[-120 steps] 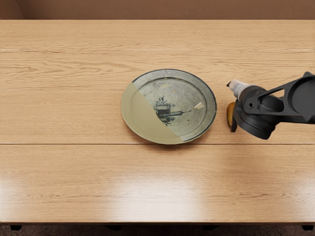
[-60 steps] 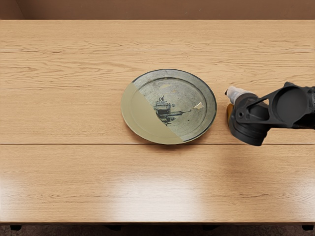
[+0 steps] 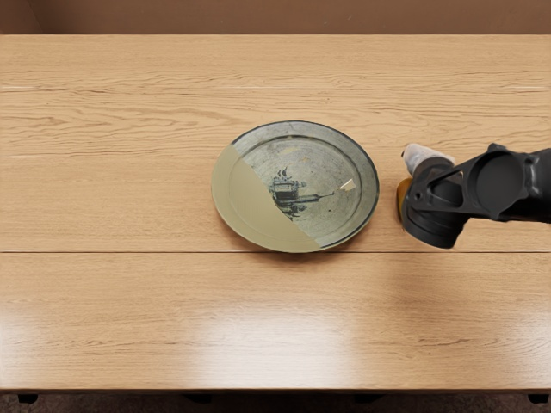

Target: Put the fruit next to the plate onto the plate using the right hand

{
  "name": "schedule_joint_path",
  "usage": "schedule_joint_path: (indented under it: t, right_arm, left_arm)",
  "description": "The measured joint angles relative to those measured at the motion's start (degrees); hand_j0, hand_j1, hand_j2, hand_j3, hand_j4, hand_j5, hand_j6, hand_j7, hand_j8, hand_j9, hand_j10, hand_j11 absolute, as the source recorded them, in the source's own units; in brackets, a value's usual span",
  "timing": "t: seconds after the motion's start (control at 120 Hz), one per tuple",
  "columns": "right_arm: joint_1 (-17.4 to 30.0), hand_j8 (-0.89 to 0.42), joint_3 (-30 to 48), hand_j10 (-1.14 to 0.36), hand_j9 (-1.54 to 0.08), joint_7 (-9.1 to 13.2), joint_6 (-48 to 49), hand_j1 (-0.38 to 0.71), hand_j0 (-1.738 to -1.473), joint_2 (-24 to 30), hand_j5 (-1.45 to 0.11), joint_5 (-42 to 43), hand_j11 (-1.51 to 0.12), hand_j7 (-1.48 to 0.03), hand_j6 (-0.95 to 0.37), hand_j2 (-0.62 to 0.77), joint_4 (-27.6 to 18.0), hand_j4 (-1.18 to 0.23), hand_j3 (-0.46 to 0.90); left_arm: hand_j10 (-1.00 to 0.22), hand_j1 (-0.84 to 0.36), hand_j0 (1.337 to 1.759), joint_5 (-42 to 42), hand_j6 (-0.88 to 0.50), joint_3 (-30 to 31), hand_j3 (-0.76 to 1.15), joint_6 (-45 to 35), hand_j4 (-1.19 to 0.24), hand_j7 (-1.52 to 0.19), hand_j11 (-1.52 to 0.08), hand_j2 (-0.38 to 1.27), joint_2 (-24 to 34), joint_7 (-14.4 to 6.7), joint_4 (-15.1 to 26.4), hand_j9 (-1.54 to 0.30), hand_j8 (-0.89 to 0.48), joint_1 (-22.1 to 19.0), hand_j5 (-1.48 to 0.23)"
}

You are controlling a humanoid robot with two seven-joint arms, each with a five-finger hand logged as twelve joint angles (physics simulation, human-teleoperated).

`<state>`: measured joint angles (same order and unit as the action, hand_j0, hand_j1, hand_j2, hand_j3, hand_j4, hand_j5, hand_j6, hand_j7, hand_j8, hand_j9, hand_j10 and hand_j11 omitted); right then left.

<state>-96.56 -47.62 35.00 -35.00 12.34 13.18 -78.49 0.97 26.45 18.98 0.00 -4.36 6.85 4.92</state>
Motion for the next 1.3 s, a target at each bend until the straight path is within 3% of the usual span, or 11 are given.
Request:
schedule_joint_path:
  t: [0.408, 0.892, 1.3]
  right_arm:
    - [3.3, -0.15, -0.8, -0.15, -0.19, 0.0, 0.0, -0.18, -1.658, -2.6, -0.19, 0.0, -0.19, -0.19, -0.15, -0.03, 5.4, -0.15, 0.00]
    - [5.3, -0.15, -1.7, -0.15, -0.19, 0.0, 0.0, -0.17, -1.658, -3.4, -0.19, 0.3, -0.19, -0.19, -0.15, -0.03, 8.2, -0.15, 0.00]
    - [6.1, -0.22, -1.4, -0.22, -0.28, 0.0, 0.0, -0.09, -1.658, -3.6, -0.28, 0.7, -0.28, -0.28, -0.22, -0.04, 9.8, -0.22, 0.00]
  left_arm:
    - [0.00, 0.35, 1.658, 0.0, 0.00, 0.0, 0.00, 0.0, 0.00, 0.00, 0.00, 0.00, 0.0, 0.0, 0.0, 0.00, 0.00, 0.0, 0.00]
    - [0.00, 0.35, 1.658, 0.0, 0.00, 0.0, 0.00, 0.0, 0.00, 0.00, 0.00, 0.00, 0.0, 0.0, 0.0, 0.00, 0.00, 0.5, 0.00]
    - [0.00, 0.35, 1.658, 0.0, 0.00, 0.0, 0.00, 0.0, 0.00, 0.00, 0.00, 0.00, 0.0, 0.0, 0.0, 0.00, 0.00, 0.5, 0.00]
